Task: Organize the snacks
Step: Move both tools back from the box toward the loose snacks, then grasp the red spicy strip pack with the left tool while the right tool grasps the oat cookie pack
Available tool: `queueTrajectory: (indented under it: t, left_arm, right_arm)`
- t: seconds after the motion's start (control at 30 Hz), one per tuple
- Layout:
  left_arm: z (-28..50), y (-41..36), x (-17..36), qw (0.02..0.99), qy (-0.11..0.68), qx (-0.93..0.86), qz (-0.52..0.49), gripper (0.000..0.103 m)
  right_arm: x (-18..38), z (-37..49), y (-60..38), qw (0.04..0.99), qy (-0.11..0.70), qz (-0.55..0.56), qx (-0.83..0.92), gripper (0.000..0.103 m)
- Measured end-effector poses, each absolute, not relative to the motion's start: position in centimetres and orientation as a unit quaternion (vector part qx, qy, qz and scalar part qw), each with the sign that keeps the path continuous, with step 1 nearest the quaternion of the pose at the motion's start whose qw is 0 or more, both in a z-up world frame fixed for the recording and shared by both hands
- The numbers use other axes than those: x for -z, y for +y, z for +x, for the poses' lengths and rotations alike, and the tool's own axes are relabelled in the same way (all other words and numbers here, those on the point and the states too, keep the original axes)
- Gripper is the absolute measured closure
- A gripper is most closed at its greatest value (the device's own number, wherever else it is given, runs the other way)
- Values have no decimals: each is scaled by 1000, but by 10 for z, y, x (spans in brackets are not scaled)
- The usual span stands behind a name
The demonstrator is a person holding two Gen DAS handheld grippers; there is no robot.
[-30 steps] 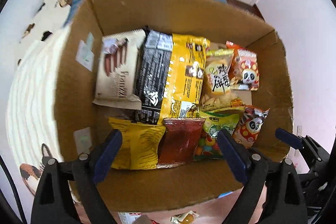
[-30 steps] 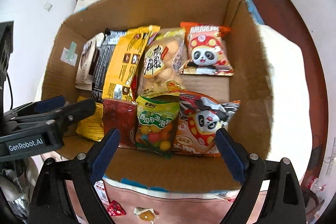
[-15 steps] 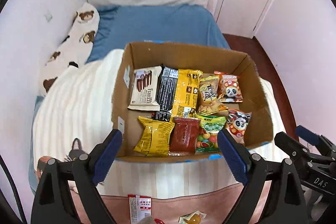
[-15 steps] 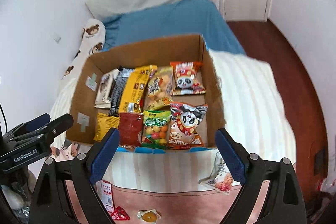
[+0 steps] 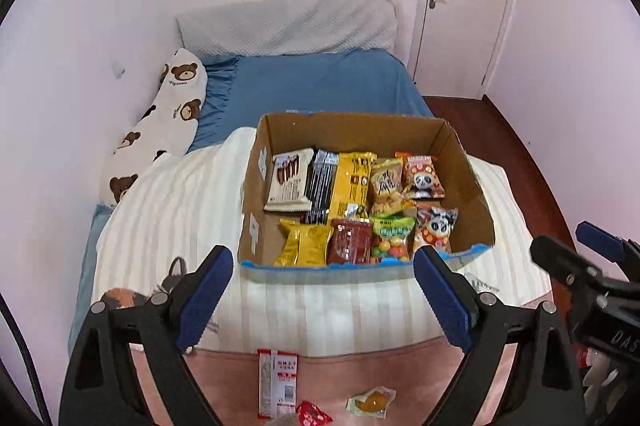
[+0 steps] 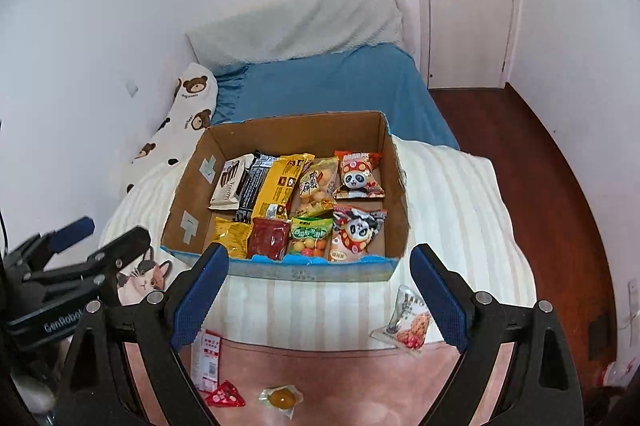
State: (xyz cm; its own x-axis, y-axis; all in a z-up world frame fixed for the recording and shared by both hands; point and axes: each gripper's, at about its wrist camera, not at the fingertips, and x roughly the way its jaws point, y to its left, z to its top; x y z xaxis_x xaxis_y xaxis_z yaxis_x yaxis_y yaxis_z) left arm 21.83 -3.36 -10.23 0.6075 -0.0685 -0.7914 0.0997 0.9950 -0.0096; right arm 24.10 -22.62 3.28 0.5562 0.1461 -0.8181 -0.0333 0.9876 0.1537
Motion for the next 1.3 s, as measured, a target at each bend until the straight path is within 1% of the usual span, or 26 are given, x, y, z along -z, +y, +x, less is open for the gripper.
queueTrajectory:
  t: [0.13,0.2,0.3,0.43,0.53,0.63,0.7,0.73,0.77,0.83,1.1,1.23,1.3]
  left_arm:
    - [210,-30,122,890,454,30,16,10]
    - [209,-28,143,881,473,17,12,10]
    - [211,-24,188,856,518,2,-7,10]
    - [214,-23,253,815,578,-18,-24,10]
    - [215,-26,281,797,603,-26,-23,10]
    - [215,-25,299,785,618,-35,-24,10]
    - [215,-22,305,780,623,-36,-30,10]
    - [215,-19,306,780,624,-39,-30,10]
    - [216,-16,307,780,624,-44,-30,10]
    - [216,-7,307,779,624,-49,-35,10]
    - [201,52,311,763,639,-68,-70,10]
    - [179,70,330,736,667,-62,-95,10]
    - [171,70,342,727,679,-58,-91,10]
  right_arm:
    - [-14,229,-251,870,483,98,-26,9]
    - [9,228,-269,855,505,121,-5,9]
    - [57,231,-299,821,545,169,26,9]
    - [136,246,-331,767,600,223,51,9]
    - [183,258,-340,741,626,235,59,9]
    - [219,271,-344,721,647,240,67,9]
    - [239,277,-345,710,660,234,72,13]
    - [245,279,-345,707,664,230,74,26]
    - [251,279,-344,703,670,225,76,37]
    - [256,277,-339,700,681,200,79,45]
    - [245,238,-272,694,706,139,-26,47]
    - [249,215,-244,684,716,129,-55,47]
    - [256,207,-235,677,723,121,-61,47]
